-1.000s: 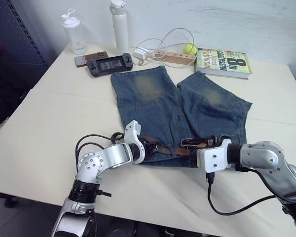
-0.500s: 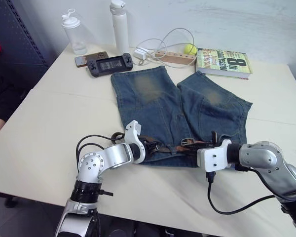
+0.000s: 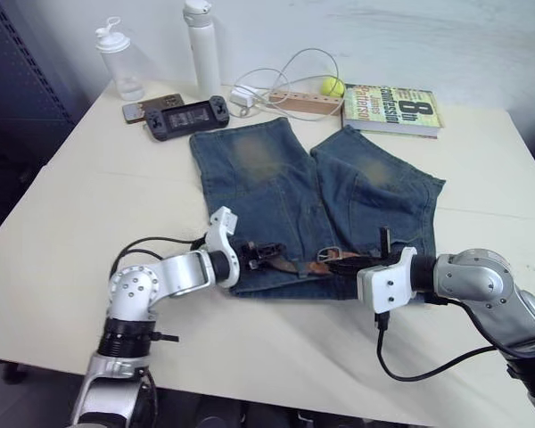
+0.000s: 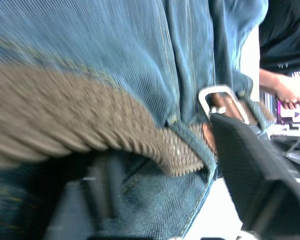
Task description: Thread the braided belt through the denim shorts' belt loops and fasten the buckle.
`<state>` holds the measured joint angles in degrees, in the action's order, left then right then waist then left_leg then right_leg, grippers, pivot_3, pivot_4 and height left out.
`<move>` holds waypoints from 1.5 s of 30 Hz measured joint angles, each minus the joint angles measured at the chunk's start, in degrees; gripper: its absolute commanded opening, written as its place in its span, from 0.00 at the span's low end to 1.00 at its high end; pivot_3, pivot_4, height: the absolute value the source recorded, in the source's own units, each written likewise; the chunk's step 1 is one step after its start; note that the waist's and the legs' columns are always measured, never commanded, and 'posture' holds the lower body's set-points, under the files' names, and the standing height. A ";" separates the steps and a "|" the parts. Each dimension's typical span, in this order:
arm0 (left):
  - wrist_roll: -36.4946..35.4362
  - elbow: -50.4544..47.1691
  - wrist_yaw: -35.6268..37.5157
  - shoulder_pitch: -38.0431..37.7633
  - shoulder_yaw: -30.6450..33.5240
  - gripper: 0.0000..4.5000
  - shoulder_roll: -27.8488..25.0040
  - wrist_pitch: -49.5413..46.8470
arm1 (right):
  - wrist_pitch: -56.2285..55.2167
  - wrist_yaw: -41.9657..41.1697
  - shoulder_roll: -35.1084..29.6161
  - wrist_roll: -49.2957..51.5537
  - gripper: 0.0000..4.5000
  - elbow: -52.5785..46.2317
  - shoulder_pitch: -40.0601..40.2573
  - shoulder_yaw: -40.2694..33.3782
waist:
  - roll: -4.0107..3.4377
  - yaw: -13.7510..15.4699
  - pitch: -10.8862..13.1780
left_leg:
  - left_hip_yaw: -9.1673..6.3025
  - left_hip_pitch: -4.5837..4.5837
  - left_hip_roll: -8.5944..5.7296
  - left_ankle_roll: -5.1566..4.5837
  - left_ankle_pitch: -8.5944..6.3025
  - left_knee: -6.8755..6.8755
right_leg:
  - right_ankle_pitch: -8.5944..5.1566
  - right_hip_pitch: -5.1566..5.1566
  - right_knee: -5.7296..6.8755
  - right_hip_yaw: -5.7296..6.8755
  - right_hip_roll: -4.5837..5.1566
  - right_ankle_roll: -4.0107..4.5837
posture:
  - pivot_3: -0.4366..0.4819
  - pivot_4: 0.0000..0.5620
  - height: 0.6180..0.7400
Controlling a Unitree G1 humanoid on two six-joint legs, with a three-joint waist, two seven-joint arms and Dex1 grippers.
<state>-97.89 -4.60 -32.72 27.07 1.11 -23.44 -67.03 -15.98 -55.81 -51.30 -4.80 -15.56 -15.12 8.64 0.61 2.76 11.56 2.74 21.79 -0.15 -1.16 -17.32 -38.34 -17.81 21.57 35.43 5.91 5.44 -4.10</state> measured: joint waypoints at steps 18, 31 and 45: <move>-3.23 -3.88 21.49 4.72 -3.45 0.99 -15.97 -9.15 | -0.15 -2.13 -1.51 3.96 0.00 0.07 0.10 -0.27 | 0.08 -0.29 0.36 | -0.10 -0.22 0.04 0.32 0.21 0.49 | -0.23 0.04 0.09 0.07 -0.01 0.38 | 0.48 0.27 0.74; 7.73 -8.85 26.59 4.81 -10.40 0.81 -18.02 -9.49 | 3.75 -3.49 -1.53 6.23 0.00 -1.48 -1.56 -0.32 | 0.09 0.10 0.38 | -0.11 -0.25 0.02 0.36 0.23 0.53 | -0.24 0.04 0.10 0.07 -0.01 0.39 | 0.48 0.27 0.74; 26.14 -10.17 33.63 3.82 -11.56 0.00 -12.11 -11.56 | 2.54 -2.72 2.60 2.89 0.52 -0.15 -4.26 2.32 | 0.09 0.09 0.38 | -0.10 -0.25 0.02 0.35 0.24 0.52 | -0.23 0.03 0.14 0.06 0.00 0.39 | 0.48 0.27 0.74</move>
<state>-71.76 -14.77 0.90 30.89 -10.45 -35.55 -78.59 -13.44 -58.53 -48.69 -1.91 -15.70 -19.38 10.96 0.70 2.85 11.94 2.64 21.54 -0.13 -0.81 -17.08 -37.83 -18.05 21.60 35.57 5.97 5.44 -3.71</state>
